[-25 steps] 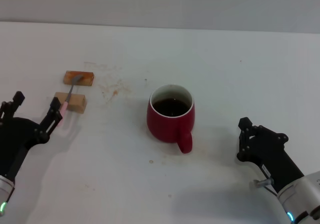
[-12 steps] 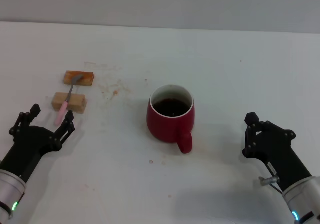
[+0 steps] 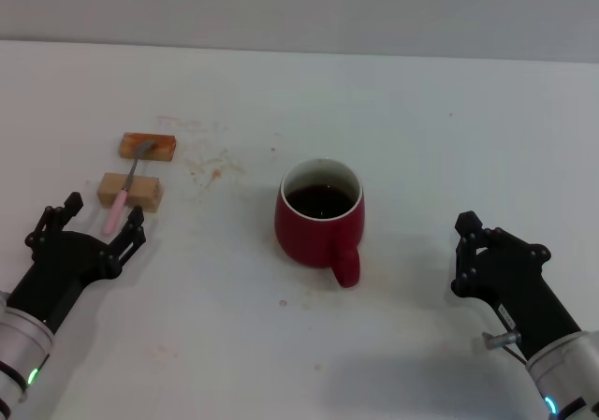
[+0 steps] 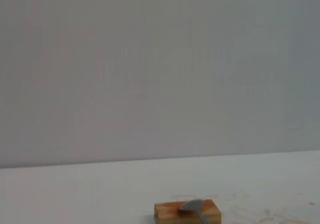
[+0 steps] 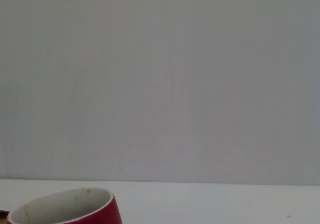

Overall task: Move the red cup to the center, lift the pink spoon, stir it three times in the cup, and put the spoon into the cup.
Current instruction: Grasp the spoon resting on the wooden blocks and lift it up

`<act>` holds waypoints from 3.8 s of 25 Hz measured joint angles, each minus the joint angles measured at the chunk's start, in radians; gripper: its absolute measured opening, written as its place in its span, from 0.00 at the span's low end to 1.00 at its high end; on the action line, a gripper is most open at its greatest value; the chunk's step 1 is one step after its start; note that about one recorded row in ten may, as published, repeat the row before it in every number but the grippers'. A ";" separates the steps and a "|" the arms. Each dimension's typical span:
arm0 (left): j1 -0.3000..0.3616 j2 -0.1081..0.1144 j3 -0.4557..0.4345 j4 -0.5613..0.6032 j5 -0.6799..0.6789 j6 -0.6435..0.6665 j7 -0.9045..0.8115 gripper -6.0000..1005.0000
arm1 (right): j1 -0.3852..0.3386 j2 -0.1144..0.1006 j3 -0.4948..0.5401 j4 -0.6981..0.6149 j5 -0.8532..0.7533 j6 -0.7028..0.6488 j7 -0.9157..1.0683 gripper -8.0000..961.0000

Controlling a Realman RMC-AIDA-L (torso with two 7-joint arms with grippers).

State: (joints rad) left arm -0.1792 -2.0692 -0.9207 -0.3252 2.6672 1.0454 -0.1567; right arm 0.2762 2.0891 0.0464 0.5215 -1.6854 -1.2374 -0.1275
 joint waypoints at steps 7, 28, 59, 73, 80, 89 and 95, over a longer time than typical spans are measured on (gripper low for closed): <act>-0.005 -0.002 0.008 0.009 0.005 -0.005 0.001 0.82 | 0.000 0.000 0.001 0.000 -0.003 0.001 0.003 0.01; -0.011 -0.003 0.016 0.007 0.000 -0.024 0.015 0.82 | 0.000 -0.001 -0.003 -0.007 -0.005 0.002 0.006 0.01; -0.022 -0.003 0.008 0.003 -0.003 -0.057 0.010 0.61 | -0.002 -0.001 -0.003 -0.008 -0.008 0.001 0.006 0.01; -0.023 -0.003 0.013 0.002 -0.003 -0.065 0.015 0.55 | -0.002 -0.001 -0.004 -0.008 -0.008 0.002 0.006 0.01; -0.023 -0.003 0.007 0.001 -0.002 -0.065 0.012 0.53 | -0.002 -0.001 -0.003 -0.008 -0.008 0.003 0.006 0.01; -0.022 -0.003 0.005 0.002 -0.004 -0.062 0.016 0.48 | -0.002 -0.001 -0.004 -0.008 -0.008 0.004 0.006 0.01; -0.023 -0.003 0.005 0.002 -0.004 -0.061 0.012 0.46 | -0.002 -0.001 -0.003 -0.008 -0.008 0.004 0.006 0.01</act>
State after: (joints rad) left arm -0.2024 -2.0724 -0.9160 -0.3237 2.6630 0.9840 -0.1446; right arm 0.2746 2.0877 0.0429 0.5139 -1.6934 -1.2335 -0.1212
